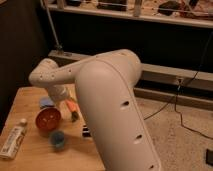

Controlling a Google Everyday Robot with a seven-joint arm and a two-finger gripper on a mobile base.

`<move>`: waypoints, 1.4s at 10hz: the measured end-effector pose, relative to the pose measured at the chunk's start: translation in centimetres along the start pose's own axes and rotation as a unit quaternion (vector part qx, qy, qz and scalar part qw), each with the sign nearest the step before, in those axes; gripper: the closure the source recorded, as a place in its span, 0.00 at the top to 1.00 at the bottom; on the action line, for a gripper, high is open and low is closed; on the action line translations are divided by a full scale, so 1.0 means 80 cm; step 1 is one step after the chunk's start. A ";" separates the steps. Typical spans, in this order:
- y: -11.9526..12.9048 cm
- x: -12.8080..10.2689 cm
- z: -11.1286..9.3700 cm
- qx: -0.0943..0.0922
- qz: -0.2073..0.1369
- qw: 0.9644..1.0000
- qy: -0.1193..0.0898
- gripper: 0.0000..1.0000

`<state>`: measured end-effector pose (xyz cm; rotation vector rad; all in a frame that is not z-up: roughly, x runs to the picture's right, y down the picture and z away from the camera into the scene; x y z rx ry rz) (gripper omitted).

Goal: Push the ceramic bowl across the table

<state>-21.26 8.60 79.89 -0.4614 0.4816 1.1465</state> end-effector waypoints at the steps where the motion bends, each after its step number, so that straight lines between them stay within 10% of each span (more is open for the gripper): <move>1: -0.005 0.006 0.011 0.001 0.006 1.000 0.007 0.65; 4: -0.017 0.019 0.031 -0.001 0.020 1.000 0.019 0.63; 10: 0.003 0.017 0.043 -0.019 -0.011 1.000 0.002 0.05; 14: 0.023 0.009 0.049 -0.049 -0.024 0.999 -0.002 0.00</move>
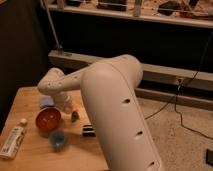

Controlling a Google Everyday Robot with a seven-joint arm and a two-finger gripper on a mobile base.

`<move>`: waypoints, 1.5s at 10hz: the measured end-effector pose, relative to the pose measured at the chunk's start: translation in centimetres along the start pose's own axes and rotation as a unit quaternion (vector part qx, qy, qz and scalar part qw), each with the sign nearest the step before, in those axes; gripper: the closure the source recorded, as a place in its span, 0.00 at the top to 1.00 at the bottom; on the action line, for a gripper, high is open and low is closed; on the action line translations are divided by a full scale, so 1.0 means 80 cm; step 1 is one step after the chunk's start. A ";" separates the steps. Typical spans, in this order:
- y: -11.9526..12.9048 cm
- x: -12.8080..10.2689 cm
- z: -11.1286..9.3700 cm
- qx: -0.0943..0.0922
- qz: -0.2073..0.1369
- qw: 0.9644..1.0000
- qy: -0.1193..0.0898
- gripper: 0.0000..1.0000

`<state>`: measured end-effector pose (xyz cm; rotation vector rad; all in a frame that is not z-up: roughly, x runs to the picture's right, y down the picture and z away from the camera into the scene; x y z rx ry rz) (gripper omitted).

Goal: Push the ceramic bowl across the table

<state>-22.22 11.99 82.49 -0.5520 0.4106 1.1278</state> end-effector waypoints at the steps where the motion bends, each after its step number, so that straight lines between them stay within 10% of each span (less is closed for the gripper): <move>1: 0.007 -0.003 0.001 -0.011 -0.004 1.000 -0.001 0.00; 15: 0.035 0.004 0.022 0.024 -0.040 0.999 0.004 0.00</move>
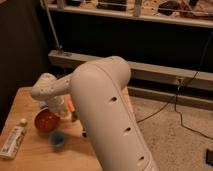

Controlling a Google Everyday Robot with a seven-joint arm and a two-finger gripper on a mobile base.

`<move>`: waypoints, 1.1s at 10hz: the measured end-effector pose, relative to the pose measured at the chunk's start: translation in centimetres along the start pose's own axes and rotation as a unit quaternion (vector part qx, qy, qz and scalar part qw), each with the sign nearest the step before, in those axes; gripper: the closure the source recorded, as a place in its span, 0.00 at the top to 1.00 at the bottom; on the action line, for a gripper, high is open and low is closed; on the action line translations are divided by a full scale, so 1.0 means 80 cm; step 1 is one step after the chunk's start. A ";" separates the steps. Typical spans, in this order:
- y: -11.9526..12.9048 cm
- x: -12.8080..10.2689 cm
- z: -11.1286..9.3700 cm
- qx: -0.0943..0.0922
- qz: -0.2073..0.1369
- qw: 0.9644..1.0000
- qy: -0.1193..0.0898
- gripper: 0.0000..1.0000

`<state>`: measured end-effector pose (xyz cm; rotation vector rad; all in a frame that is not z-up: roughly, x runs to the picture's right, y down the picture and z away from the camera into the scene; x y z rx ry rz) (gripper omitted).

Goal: Push the ceramic bowl across the table

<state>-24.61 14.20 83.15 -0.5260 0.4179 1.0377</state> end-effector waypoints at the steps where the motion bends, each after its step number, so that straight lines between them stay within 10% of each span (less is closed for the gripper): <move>1: 0.000 0.000 0.001 -0.001 0.003 1.000 0.001 0.00; 7: 0.064 -0.012 -0.005 -0.052 -0.020 0.998 0.002 0.00; 11: 0.178 0.013 -0.005 -0.096 -0.123 0.987 0.045 0.00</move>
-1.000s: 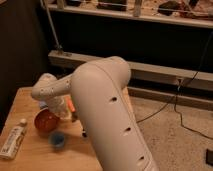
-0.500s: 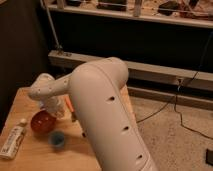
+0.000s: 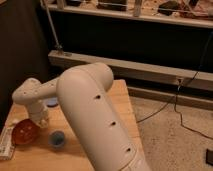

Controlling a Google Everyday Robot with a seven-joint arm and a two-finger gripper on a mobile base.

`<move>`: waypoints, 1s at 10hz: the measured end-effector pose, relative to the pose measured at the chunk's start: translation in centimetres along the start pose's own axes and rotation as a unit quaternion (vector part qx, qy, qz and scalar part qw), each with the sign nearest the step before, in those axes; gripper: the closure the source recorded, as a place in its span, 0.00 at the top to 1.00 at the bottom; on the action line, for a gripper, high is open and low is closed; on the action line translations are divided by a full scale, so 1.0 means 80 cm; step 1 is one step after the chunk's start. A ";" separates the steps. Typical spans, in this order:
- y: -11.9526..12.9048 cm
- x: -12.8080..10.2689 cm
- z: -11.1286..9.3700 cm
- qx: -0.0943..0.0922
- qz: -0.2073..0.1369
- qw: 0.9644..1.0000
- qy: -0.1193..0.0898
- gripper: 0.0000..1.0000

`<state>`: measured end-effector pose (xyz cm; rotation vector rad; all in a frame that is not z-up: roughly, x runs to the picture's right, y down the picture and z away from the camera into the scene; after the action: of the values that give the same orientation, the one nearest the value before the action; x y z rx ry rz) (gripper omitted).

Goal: Push the ceramic bowl across the table

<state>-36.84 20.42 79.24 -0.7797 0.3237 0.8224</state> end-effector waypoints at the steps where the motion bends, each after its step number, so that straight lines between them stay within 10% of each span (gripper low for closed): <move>1: 0.021 -0.005 -0.002 -0.003 -0.027 1.000 0.004 0.00; 10: -0.047 -0.046 -0.041 0.047 -0.012 0.997 -0.055 0.00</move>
<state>-36.27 14.44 80.80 -0.6458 0.2526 0.8186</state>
